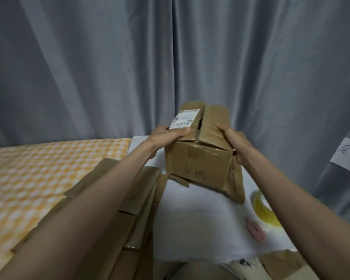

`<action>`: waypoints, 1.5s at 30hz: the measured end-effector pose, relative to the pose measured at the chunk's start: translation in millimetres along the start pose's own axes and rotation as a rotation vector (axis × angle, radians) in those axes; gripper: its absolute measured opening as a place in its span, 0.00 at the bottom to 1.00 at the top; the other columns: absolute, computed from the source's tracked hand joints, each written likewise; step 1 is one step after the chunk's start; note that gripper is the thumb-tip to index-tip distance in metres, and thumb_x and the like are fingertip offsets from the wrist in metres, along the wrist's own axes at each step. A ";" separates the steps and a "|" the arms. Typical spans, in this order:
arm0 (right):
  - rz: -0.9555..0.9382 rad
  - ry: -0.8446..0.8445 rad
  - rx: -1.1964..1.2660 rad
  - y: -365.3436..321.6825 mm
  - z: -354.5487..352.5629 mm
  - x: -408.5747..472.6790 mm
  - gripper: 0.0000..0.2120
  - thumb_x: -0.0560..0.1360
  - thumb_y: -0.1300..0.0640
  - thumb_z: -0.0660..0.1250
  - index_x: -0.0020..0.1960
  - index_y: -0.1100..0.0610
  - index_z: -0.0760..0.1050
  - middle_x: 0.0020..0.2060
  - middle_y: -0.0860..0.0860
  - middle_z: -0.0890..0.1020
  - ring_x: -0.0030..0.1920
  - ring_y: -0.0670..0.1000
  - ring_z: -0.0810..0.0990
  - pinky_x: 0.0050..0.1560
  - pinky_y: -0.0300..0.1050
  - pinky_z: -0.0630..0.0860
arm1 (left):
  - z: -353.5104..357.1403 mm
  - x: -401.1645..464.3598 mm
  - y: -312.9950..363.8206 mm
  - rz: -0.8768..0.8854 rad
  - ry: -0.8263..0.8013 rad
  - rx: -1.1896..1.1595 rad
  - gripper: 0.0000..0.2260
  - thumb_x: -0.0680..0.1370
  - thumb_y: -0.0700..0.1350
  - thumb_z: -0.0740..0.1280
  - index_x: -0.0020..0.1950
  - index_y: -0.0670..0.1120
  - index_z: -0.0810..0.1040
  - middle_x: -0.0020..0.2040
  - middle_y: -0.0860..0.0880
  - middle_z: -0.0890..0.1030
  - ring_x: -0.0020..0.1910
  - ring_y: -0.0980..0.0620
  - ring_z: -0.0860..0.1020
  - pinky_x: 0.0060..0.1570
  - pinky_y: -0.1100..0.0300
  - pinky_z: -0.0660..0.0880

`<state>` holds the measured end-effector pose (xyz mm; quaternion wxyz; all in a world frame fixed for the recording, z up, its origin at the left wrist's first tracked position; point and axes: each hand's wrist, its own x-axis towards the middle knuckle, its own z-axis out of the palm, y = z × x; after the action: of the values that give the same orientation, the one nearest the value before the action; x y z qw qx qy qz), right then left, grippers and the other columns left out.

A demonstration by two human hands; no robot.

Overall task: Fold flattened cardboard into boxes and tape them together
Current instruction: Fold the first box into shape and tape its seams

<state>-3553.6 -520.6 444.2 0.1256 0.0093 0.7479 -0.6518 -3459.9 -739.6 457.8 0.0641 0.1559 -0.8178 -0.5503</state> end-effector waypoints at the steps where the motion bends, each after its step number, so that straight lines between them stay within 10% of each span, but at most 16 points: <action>1: -0.018 0.003 0.001 -2.1 -2.7 -1.3 0.28 0.67 0.37 0.72 0.59 0.55 0.79 0.51 0.52 0.85 0.49 0.55 0.85 0.57 0.54 0.82 | 4.5 -3.6 0.1 0.025 0.018 -0.028 0.35 0.59 0.70 0.76 0.60 0.54 0.76 0.56 0.57 0.81 0.51 0.63 0.78 0.42 0.68 0.72; 8: -0.231 0.078 -0.057 -9.2 -12.2 -21.4 0.30 0.67 0.36 0.66 0.67 0.46 0.75 0.60 0.50 0.82 0.61 0.55 0.80 0.67 0.56 0.74 | 27.7 -21.0 -0.9 0.138 0.082 -0.138 0.30 0.68 0.61 0.77 0.66 0.52 0.75 0.56 0.58 0.80 0.50 0.65 0.77 0.36 0.77 0.72; 13: -0.245 0.014 -0.174 -26.0 -19.7 -33.7 0.26 0.69 0.38 0.68 0.64 0.47 0.77 0.60 0.50 0.82 0.60 0.56 0.80 0.67 0.56 0.74 | 29.3 -33.4 1.6 0.087 0.067 -0.156 0.32 0.67 0.60 0.77 0.67 0.51 0.74 0.62 0.53 0.78 0.58 0.57 0.77 0.52 0.64 0.76; 17: -0.174 -0.094 -0.132 -27.9 -20.7 -40.5 0.13 0.75 0.47 0.70 0.56 0.52 0.80 0.50 0.51 0.85 0.44 0.48 0.85 0.41 0.40 0.81 | 28.0 -48.6 -4.2 0.024 0.081 -0.181 0.25 0.66 0.61 0.78 0.59 0.56 0.77 0.62 0.53 0.79 0.59 0.56 0.77 0.55 0.63 0.74; 21: -0.077 -0.198 -0.090 -11.7 -10.4 -48.3 0.09 0.77 0.49 0.70 0.52 0.53 0.82 0.46 0.52 0.87 0.37 0.47 0.86 0.31 0.38 0.78 | 22.6 -66.3 -18.2 -0.086 0.152 -0.068 0.43 0.60 0.69 0.75 0.70 0.51 0.72 0.70 0.48 0.71 0.68 0.47 0.70 0.68 0.49 0.70; 27: 0.002 -0.260 -0.102 23.5 21.5 -55.9 0.19 0.76 0.47 0.70 0.62 0.58 0.78 0.52 0.57 0.86 0.50 0.56 0.86 0.50 0.50 0.83 | 12.6 -89.9 -58.2 -0.164 0.229 -0.049 0.40 0.57 0.71 0.74 0.64 0.53 0.73 0.63 0.52 0.69 0.59 0.51 0.73 0.59 0.53 0.74; 37: 0.045 -0.265 0.066 48.5 65.3 -61.1 0.15 0.79 0.49 0.69 0.58 0.60 0.78 0.46 0.57 0.87 0.40 0.52 0.87 0.34 0.41 0.81 | -26.0 -86.5 -75.7 -0.131 0.313 0.225 0.46 0.56 0.76 0.68 0.70 0.55 0.71 0.62 0.52 0.65 0.68 0.46 0.68 0.69 0.46 0.68; 45: 0.038 -0.280 -0.015 30.9 39.4 -65.0 0.19 0.78 0.46 0.69 0.61 0.60 0.78 0.49 0.55 0.86 0.45 0.53 0.87 0.37 0.42 0.82 | -22.7 -91.0 -54.7 -0.136 0.127 -0.142 0.46 0.57 0.66 0.78 0.70 0.51 0.66 0.59 0.56 0.79 0.55 0.55 0.79 0.52 0.57 0.77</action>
<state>-3478.3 -544.7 422.5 0.2408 -0.0685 0.7275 -0.6388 -3357.7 -748.9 422.3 0.0893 0.2407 -0.7587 -0.5987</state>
